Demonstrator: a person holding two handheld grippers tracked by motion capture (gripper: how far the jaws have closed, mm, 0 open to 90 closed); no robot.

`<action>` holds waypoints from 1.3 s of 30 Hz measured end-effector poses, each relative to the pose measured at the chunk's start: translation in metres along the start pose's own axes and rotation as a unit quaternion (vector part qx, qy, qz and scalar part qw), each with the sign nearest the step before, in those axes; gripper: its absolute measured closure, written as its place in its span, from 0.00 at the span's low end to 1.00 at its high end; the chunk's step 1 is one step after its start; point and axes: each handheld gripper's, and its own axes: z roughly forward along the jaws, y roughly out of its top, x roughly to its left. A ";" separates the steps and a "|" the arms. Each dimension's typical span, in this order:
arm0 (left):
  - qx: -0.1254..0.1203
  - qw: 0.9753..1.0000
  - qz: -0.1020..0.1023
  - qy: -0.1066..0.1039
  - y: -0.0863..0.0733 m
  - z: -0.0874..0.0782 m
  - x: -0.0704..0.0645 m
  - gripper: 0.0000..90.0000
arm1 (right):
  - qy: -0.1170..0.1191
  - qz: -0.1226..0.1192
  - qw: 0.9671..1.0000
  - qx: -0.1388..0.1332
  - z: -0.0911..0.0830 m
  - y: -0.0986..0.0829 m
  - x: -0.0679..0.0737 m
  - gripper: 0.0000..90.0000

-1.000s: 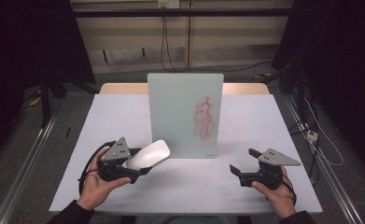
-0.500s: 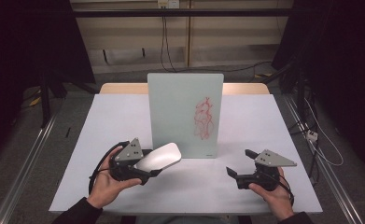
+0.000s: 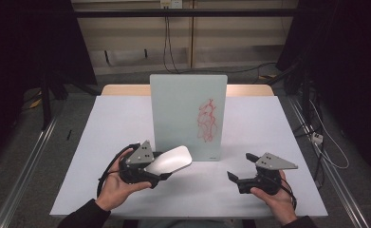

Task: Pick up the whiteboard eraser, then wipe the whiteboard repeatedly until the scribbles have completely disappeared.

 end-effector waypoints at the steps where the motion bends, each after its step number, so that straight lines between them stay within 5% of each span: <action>1: -0.002 1.000 0.002 0.000 0.001 0.001 -0.001 0.35 | 0.000 0.000 1.000 0.000 0.000 0.000 0.000 0.06; 13: -0.026 0.999 0.024 0.034 0.013 0.010 -0.002 0.35 | -0.018 0.007 1.000 -0.003 -0.004 -0.004 -0.009 0.06; 23: -0.054 0.996 0.050 0.059 0.029 0.020 0.002 0.35 | -0.023 0.013 1.000 0.000 -0.002 -0.005 -0.013 0.06; 39: -0.080 0.985 0.103 0.113 0.065 0.034 0.010 0.35 | -0.030 0.017 0.999 -0.003 -0.007 -0.008 -0.016 0.06</action>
